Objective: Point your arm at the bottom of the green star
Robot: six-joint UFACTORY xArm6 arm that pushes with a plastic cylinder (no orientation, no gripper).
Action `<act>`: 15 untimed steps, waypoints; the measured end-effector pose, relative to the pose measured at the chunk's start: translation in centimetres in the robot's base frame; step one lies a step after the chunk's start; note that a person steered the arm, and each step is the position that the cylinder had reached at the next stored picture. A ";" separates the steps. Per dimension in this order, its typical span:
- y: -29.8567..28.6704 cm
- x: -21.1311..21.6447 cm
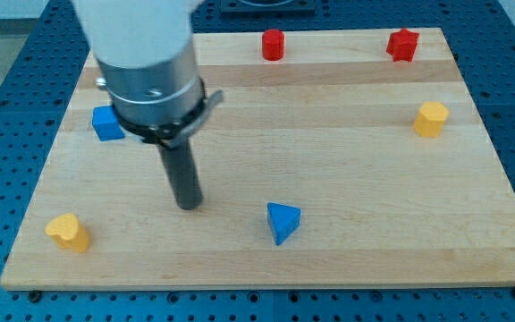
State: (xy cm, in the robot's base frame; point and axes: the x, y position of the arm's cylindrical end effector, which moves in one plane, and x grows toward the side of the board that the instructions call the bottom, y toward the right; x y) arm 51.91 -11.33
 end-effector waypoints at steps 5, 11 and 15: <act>-2.4 -11.5; -15.3 -20.0; -11.7 -24.0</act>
State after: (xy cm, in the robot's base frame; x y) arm 27.96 -23.06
